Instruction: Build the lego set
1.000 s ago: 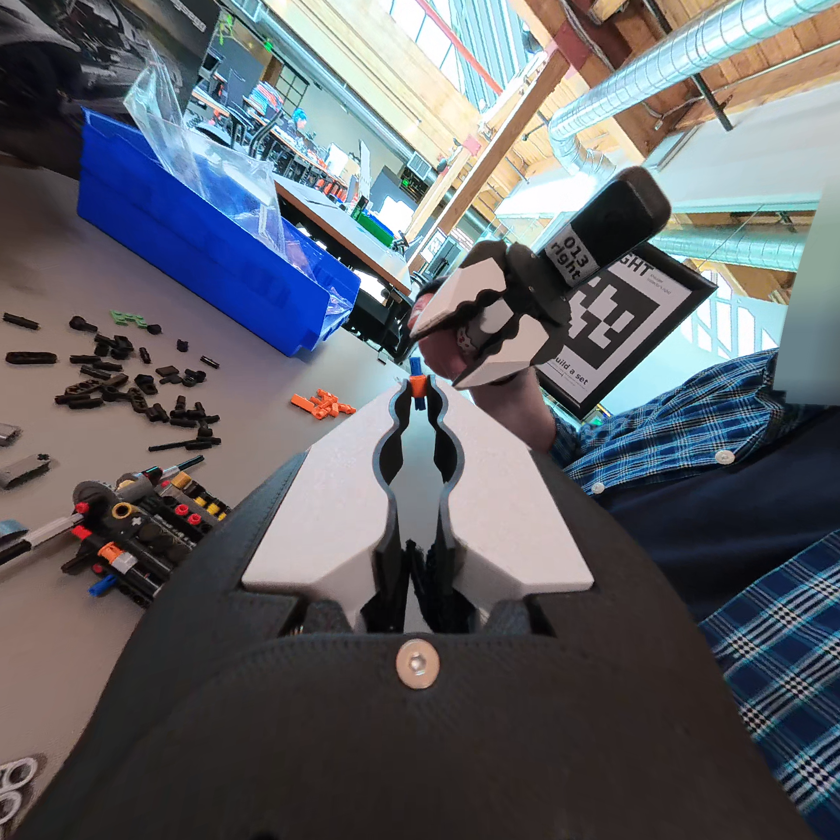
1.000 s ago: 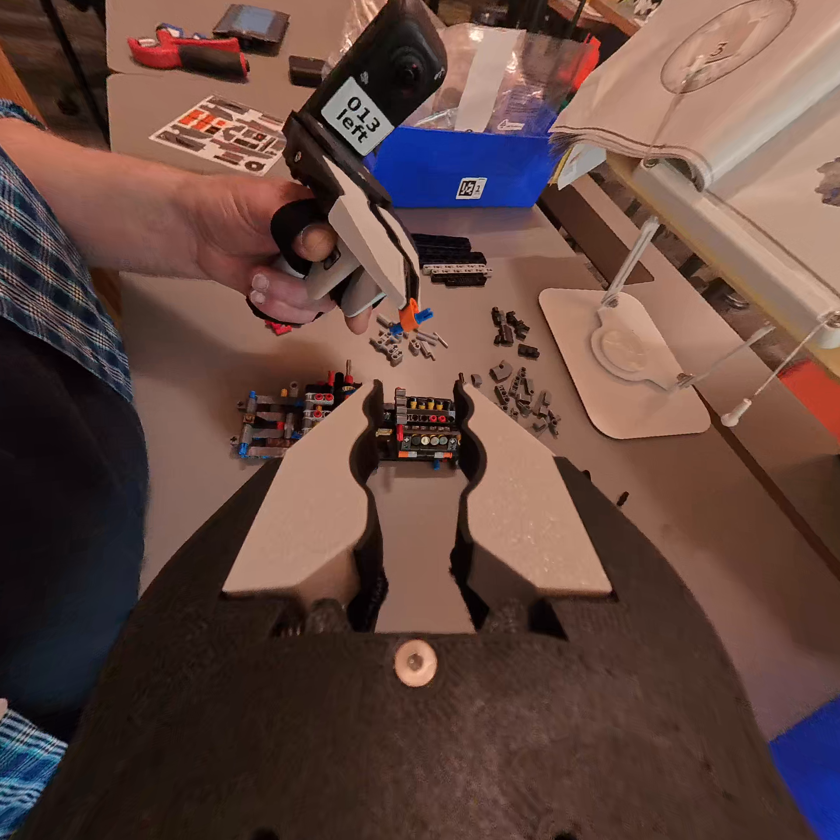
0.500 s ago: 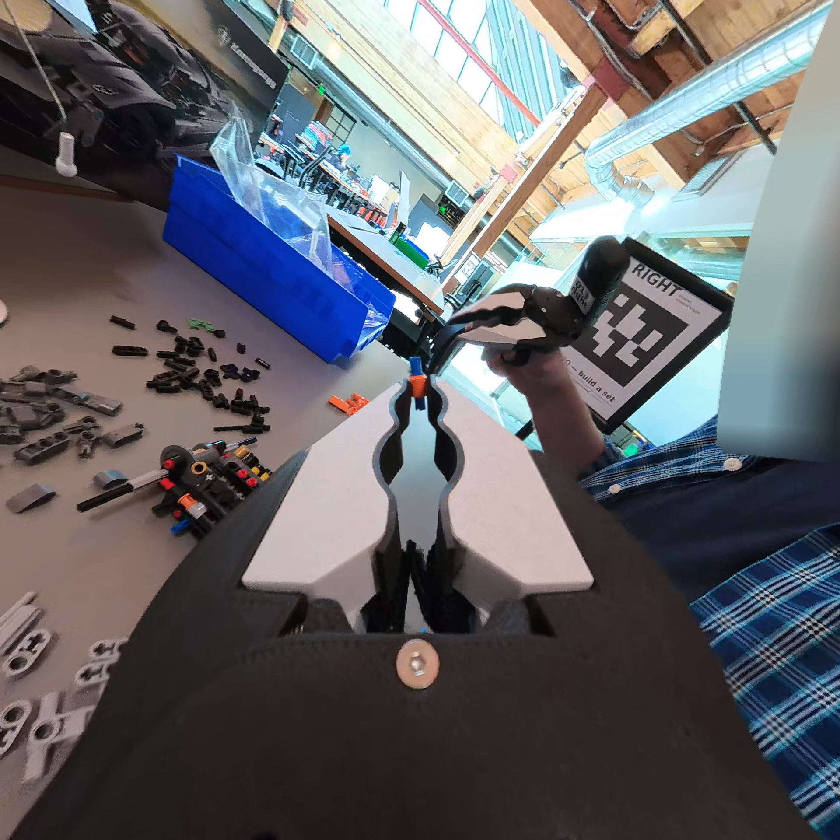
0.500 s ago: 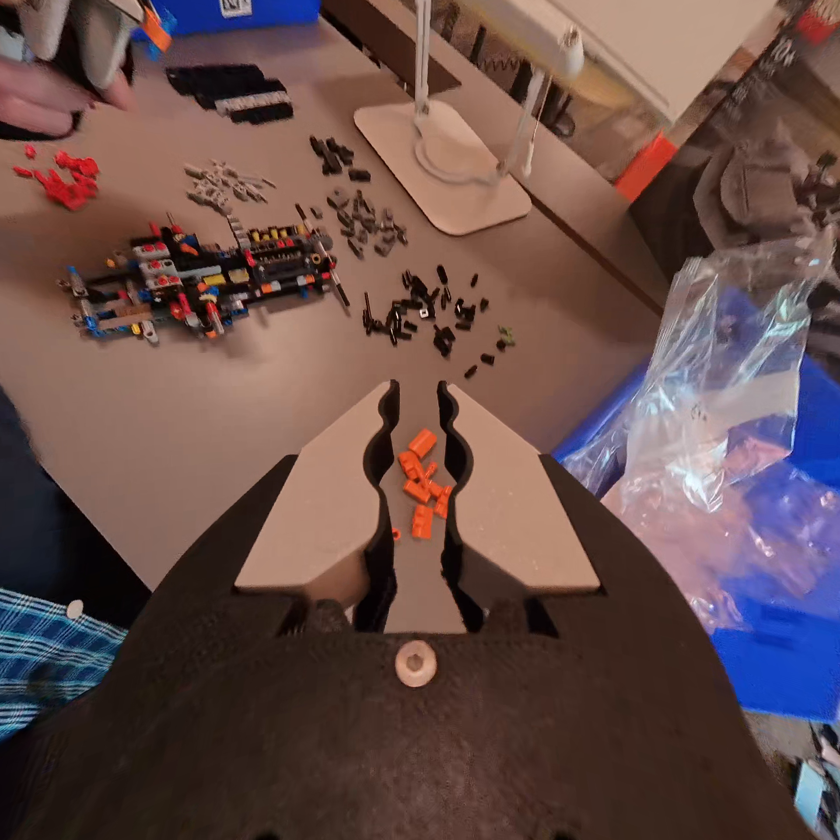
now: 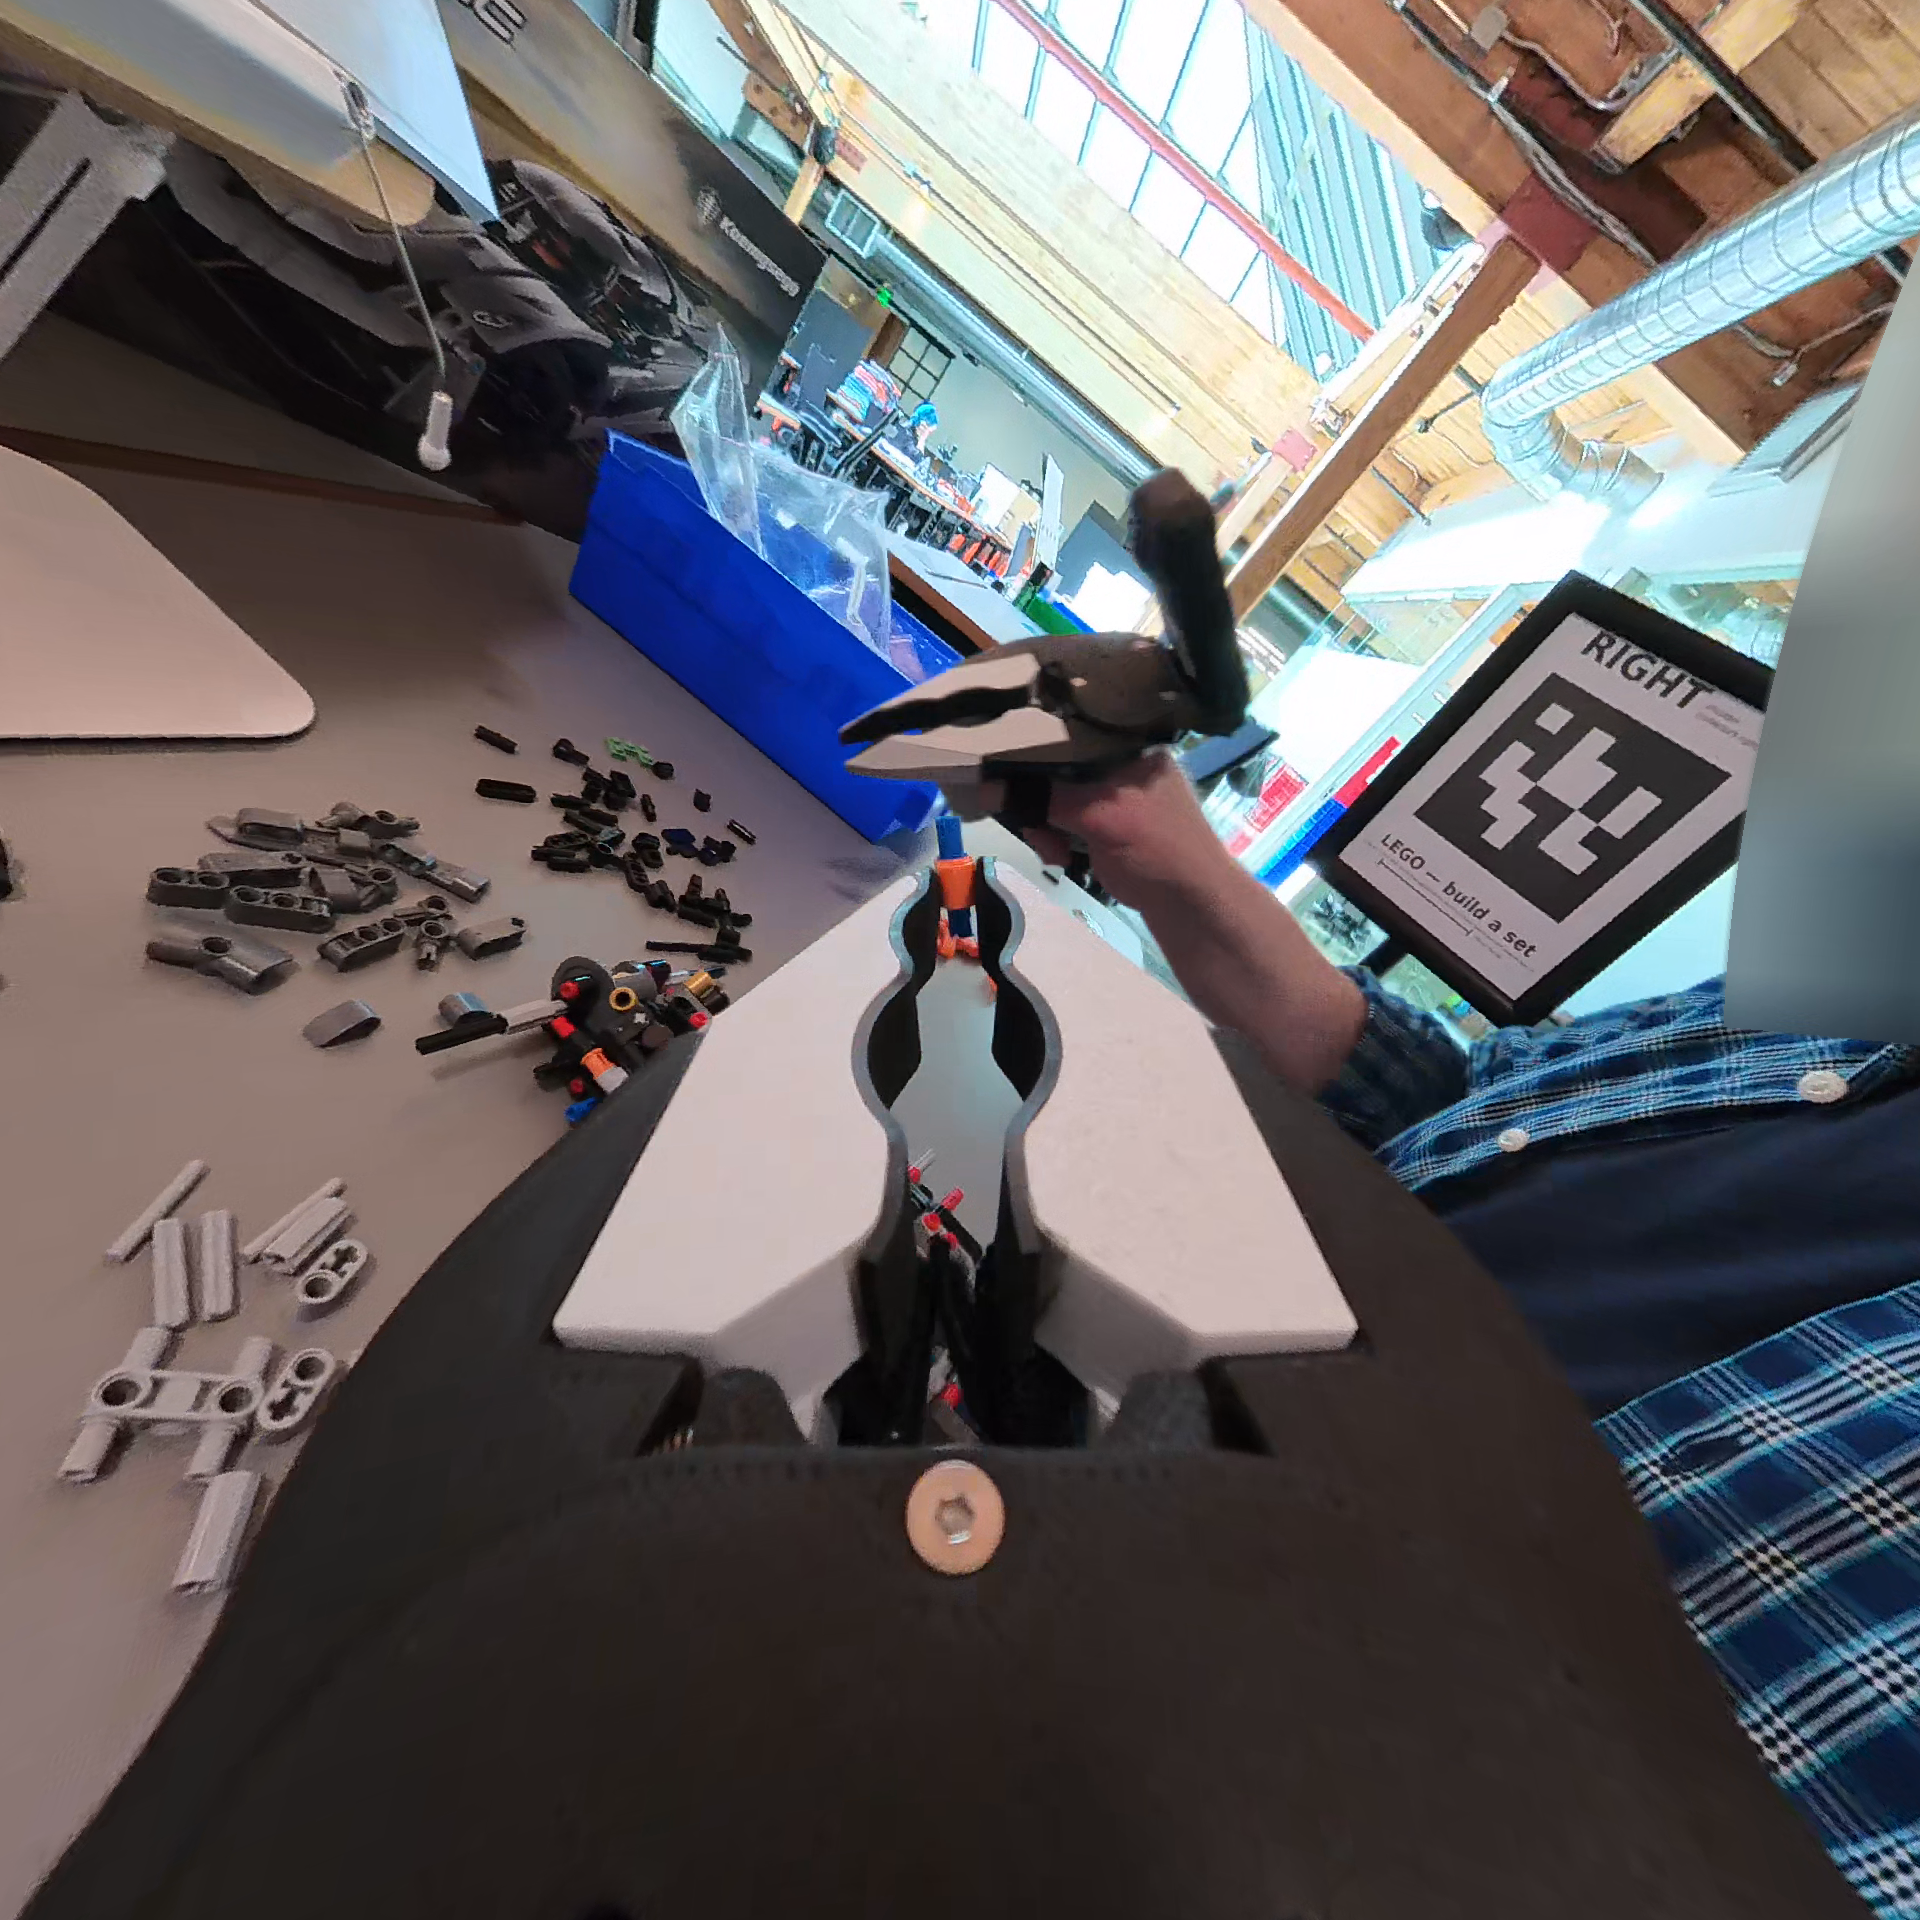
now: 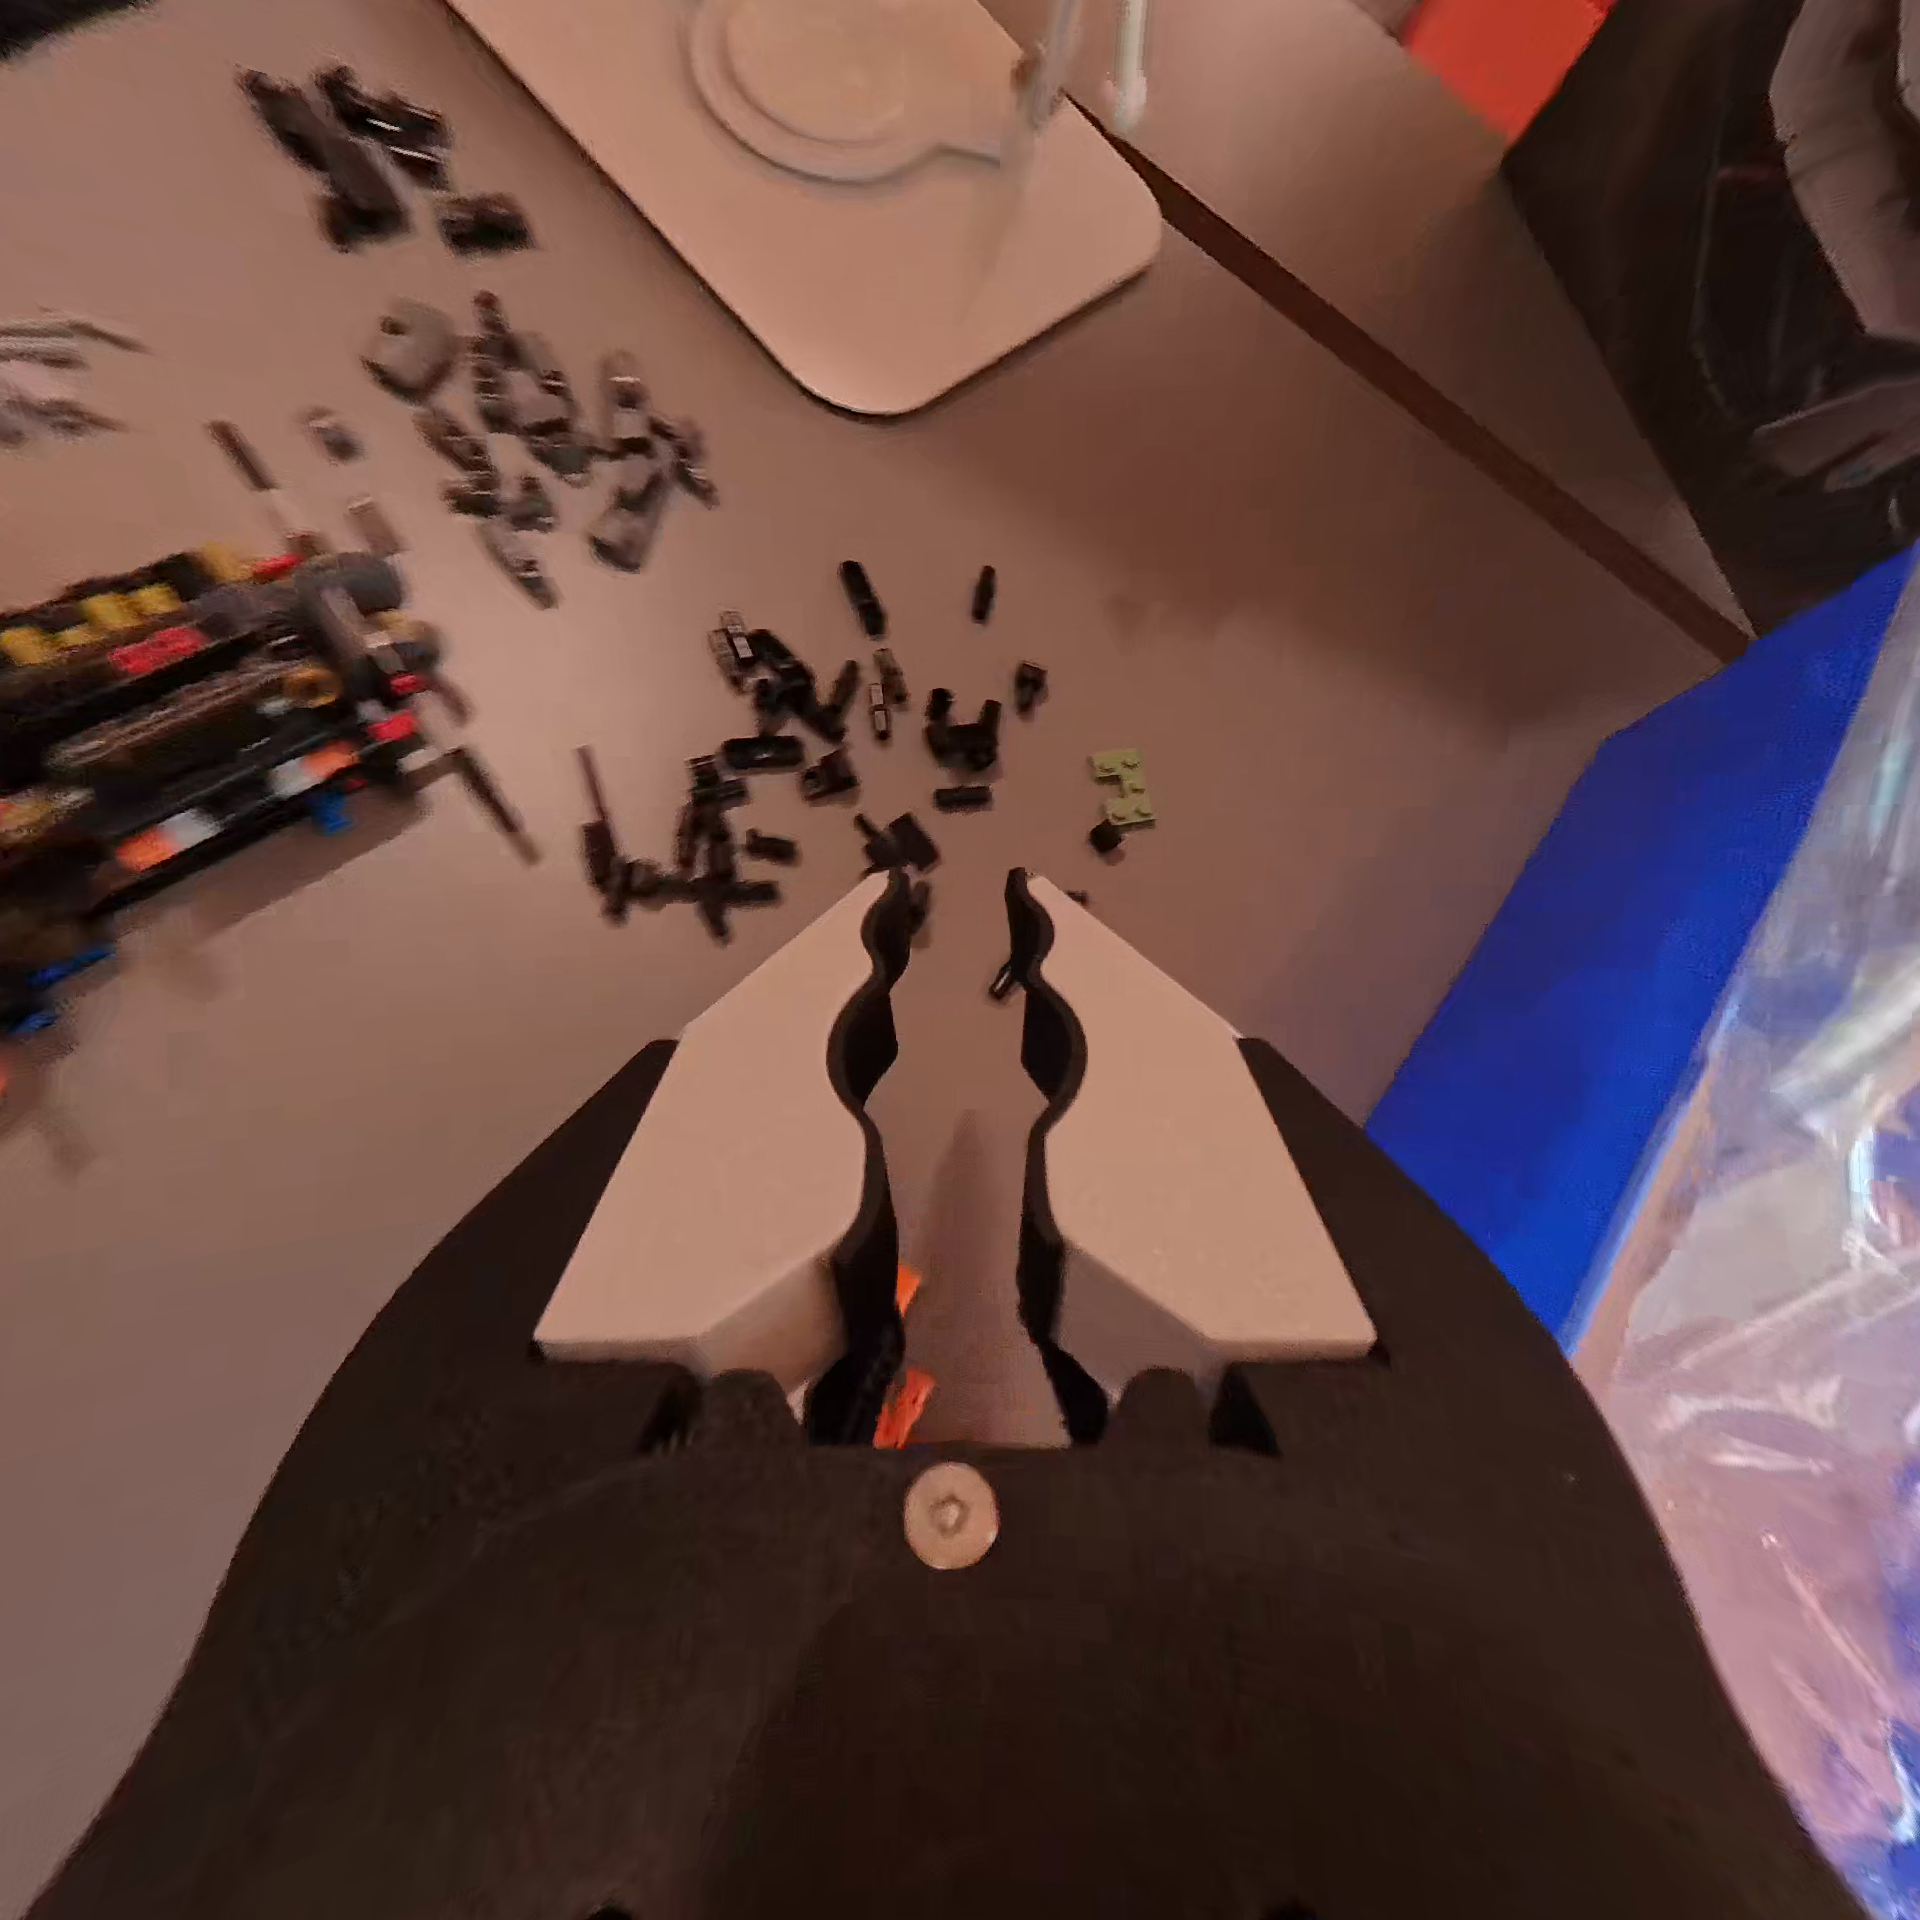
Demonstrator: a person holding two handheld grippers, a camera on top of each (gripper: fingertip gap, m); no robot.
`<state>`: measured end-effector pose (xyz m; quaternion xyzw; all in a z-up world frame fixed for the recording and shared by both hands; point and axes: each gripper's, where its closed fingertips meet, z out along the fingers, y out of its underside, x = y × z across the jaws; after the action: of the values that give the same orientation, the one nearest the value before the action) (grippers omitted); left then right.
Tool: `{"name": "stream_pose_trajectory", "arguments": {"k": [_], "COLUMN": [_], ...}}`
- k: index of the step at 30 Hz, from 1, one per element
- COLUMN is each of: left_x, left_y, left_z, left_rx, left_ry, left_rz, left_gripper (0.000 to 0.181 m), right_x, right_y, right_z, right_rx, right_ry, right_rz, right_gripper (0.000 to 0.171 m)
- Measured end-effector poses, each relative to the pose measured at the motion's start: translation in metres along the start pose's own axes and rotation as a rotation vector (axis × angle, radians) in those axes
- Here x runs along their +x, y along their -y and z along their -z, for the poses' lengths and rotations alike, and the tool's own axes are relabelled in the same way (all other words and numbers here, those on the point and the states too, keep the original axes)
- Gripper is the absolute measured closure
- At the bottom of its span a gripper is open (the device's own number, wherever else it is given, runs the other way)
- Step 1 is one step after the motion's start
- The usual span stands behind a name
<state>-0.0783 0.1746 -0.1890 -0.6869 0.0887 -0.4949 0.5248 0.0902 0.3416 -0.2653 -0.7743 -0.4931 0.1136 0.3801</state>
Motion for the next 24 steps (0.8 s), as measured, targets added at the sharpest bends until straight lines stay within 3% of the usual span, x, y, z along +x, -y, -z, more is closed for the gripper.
{"name": "stream_pose_trajectory", "arguments": {"k": [4, 9, 24], "left_x": [-0.005, -0.013, -0.020], "left_y": [-0.002, -0.005, -0.006], "left_z": [0.003, 0.007, 0.009], "left_rx": [0.012, 0.008, 0.018], "left_ry": [-0.007, -0.009, -0.031], "left_rz": [0.010, 0.022, 0.052], "left_gripper": [0.176, 0.176, 0.176], "right_x": [0.023, 0.036, 0.045], "right_y": [-0.014, -0.027, -0.034], "right_z": [-0.044, -0.071, -0.089], "right_rx": [-0.107, -0.178, -0.173], "right_ry": [-0.076, -0.134, 0.039], "right_rz": [-0.046, -0.022, -0.019], "right_gripper": [0.154, 0.150, 0.161]}}
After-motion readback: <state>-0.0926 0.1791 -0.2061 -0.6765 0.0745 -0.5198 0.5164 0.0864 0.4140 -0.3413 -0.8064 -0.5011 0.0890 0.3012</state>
